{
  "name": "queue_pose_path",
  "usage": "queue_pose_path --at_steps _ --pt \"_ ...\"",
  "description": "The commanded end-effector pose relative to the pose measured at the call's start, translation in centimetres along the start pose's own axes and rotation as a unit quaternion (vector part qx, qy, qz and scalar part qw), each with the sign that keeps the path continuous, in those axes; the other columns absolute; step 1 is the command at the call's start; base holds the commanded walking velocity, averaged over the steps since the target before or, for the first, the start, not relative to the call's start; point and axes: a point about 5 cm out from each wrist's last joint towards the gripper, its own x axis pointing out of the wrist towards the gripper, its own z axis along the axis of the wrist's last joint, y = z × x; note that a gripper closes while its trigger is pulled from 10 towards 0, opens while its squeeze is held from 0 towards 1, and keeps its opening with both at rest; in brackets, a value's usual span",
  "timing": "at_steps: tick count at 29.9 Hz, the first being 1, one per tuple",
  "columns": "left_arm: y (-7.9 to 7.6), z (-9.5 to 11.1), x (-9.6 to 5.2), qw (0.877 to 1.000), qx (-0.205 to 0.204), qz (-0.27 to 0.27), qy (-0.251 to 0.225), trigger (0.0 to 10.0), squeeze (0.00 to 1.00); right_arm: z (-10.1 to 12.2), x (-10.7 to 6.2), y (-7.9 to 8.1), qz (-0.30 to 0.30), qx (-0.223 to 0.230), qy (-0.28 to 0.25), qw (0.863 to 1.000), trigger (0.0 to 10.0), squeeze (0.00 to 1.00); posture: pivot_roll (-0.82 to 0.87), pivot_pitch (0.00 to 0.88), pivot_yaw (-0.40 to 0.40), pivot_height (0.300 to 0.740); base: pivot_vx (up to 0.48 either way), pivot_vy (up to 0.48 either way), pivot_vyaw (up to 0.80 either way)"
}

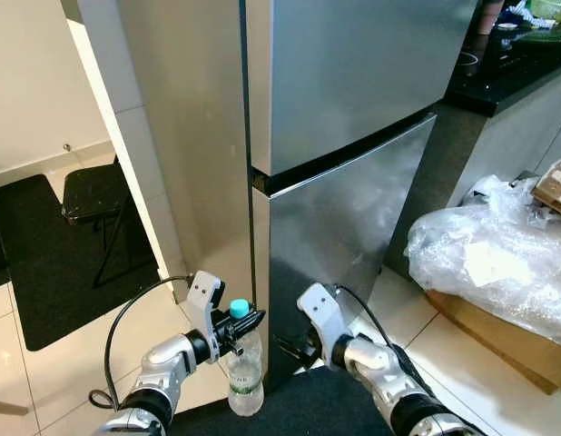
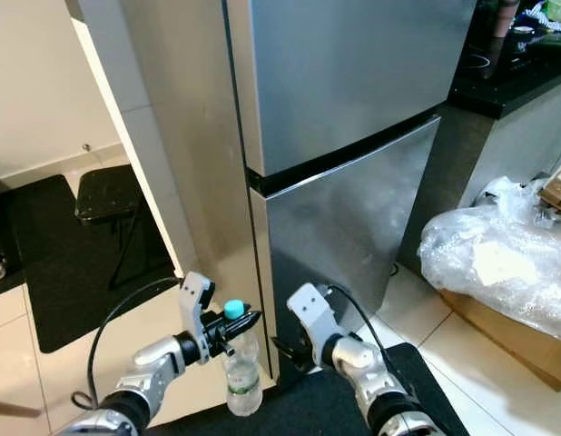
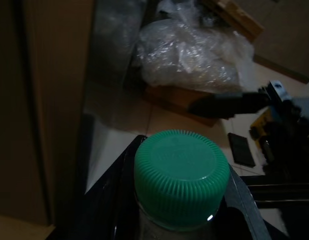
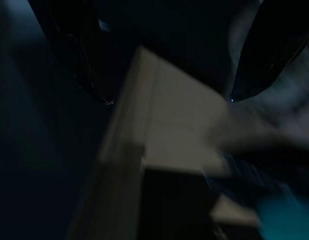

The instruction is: Restocking fridge

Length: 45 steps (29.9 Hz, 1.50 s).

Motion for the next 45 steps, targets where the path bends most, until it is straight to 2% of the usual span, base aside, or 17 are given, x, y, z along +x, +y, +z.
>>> queue_pose_path --at_steps 1,12,13,17,22,27,37,45 --pt "-0.4 0.6 0.6 1.0 0.006 -0.021 -0.01 10.0 0.0 0.6 0.1 0.4 0.023 -0.001 -0.024 0.999 10.0 0.83 -0.02 0.0 0.005 0.74 0.0 0.0 0.0" --pt "-0.4 0.7 0.7 1.0 0.005 -0.025 -0.012 10.0 0.0 0.7 0.0 0.5 0.037 0.0 -0.032 0.999 10.0 0.83 -0.02 0.0 0.005 0.74 0.0 0.0 0.0" --pt "-0.6 1.3 0.9 0.999 0.011 -0.045 -0.019 10.0 0.0 1.0 0.1 0.8 0.062 -0.012 -0.035 0.997 10.0 0.0 -0.02 0.0 0.004 0.74 0.0 0.0 0.0" --pt "-0.5 3.2 1.3 0.995 0.036 -0.086 -0.037 10.0 0.0 0.8 -0.7 2.0 0.172 -0.042 -0.011 0.984 10.0 0.0 -0.02 0.0 0.004 0.74 0.0 0.0 0.0" --pt "-0.2 3.5 1.0 0.995 0.044 -0.084 -0.035 10.0 0.0 0.2 -1.9 1.5 0.204 -0.029 0.01 0.978 10.0 0.0 -0.01 0.0 0.004 0.74 0.0 0.0 0.0" --pt "-0.2 3.6 1.0 0.995 0.045 -0.086 -0.034 10.0 0.0 0.2 -2.2 1.2 0.207 -0.026 0.013 0.978 10.0 0.0 -0.01 0.0 0.004 0.74 0.0 0.0 0.0" --pt "-0.6 3.7 1.2 0.993 0.04 -0.106 -0.034 10.0 0.0 1.2 -1.9 1.0 0.169 0.002 -0.03 0.985 10.0 0.0 -0.02 0.0 0.009 0.74 0.0 0.0 0.0" --pt "-1.3 3.7 1.5 0.99 0.013 -0.132 -0.057 10.0 0.0 1.8 -1.6 0.6 0.14 0.025 -0.048 0.989 10.0 0.0 -0.02 0.0 0.014 0.74 0.0 0.0 0.0"
